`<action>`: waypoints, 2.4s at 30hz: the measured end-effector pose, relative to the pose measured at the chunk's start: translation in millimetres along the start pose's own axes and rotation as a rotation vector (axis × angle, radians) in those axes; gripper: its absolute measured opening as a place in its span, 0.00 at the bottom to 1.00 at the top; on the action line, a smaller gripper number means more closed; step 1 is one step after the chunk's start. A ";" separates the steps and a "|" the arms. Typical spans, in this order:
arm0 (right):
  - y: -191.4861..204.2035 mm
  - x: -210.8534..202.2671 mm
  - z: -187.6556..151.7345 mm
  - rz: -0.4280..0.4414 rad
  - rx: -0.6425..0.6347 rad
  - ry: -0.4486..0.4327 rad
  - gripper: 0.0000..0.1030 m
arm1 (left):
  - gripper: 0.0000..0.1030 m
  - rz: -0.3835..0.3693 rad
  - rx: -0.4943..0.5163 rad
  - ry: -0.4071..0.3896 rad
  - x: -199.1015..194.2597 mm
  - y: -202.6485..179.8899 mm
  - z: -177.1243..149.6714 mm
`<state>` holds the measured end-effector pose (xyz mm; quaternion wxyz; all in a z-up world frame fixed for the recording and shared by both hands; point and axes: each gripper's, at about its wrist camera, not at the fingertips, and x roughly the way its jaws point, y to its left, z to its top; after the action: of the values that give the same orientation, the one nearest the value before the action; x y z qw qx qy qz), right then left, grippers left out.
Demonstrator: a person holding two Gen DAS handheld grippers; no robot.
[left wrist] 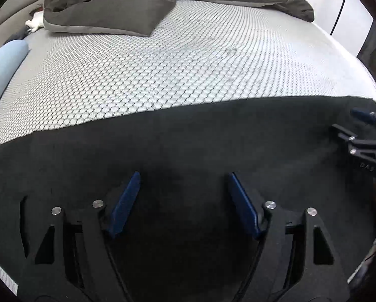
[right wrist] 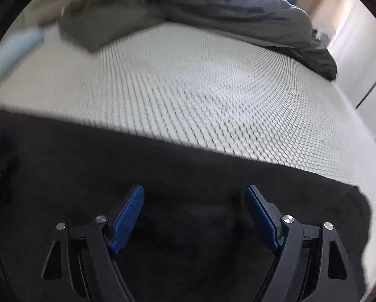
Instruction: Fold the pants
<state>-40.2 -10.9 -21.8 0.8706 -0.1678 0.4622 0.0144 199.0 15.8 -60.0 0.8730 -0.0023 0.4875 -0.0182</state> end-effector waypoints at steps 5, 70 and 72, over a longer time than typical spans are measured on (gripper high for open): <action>-93.0 -2.1 -37.6 -0.230 0.146 0.051 0.80 | 0.69 -0.004 -0.029 0.001 -0.9 9.2 -3.6; -133.0 -178.5 -138.7 0.791 0.248 -0.399 0.52 | 0.78 -0.203 -0.172 -0.232 -93.7 -8.7 -85.3; -87.4 -171.9 -129.7 0.832 0.086 -0.314 0.59 | 0.78 -0.198 -0.219 -0.219 -90.6 11.2 -87.5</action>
<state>-226.6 -110.6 74.8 0.8566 0.0732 0.3529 0.3694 77.4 31.4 -29.1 0.9093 -0.1471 0.3859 -0.0508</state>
